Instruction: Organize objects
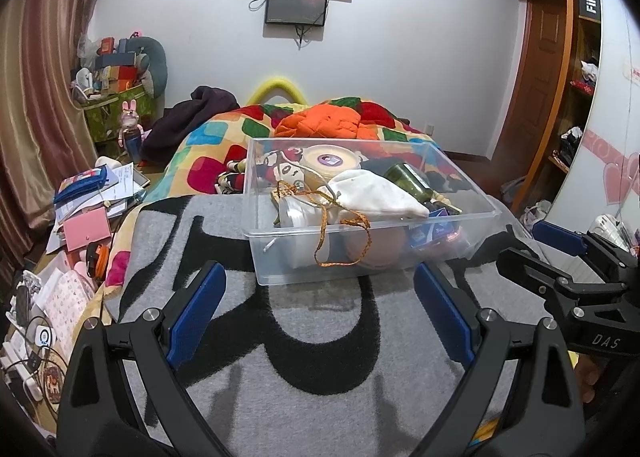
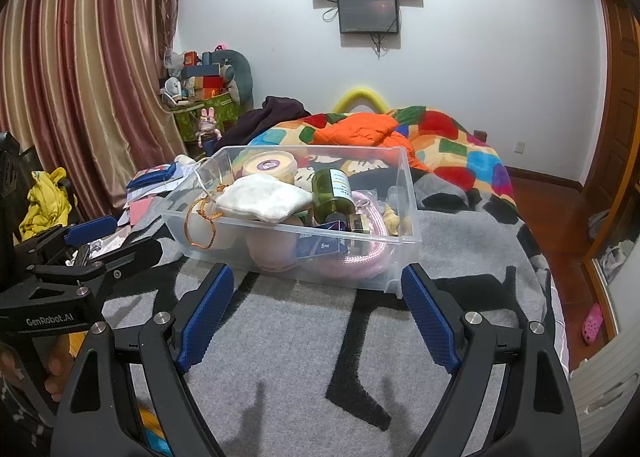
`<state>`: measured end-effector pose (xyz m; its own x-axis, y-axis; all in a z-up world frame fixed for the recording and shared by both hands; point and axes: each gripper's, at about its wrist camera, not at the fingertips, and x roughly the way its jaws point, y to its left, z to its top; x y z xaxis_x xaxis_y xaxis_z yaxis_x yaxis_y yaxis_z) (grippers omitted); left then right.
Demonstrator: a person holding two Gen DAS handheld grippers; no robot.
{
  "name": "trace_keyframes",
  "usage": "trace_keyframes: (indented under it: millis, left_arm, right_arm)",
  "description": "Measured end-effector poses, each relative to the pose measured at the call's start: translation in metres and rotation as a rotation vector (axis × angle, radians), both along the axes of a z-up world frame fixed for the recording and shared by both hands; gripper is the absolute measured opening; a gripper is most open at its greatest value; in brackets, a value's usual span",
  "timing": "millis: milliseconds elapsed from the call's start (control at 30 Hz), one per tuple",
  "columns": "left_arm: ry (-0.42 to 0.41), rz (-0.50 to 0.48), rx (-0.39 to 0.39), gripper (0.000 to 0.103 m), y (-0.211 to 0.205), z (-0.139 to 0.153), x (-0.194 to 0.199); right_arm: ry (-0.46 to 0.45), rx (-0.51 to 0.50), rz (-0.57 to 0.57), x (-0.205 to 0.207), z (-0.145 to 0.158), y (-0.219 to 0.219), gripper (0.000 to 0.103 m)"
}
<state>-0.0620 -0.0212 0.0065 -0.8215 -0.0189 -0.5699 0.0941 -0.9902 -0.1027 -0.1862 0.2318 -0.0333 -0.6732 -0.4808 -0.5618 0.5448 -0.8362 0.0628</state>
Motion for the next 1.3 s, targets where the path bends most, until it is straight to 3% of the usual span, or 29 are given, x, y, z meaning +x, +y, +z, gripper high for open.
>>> trace_keyframes:
  millis: [1300]
  left_arm:
    - [-0.02,-0.008,0.019,0.096,0.0036,-0.0024,-0.0007]
  right_arm:
    - [-0.028,-0.009,0.006,-0.0017,-0.0087,-0.0024,0.084]
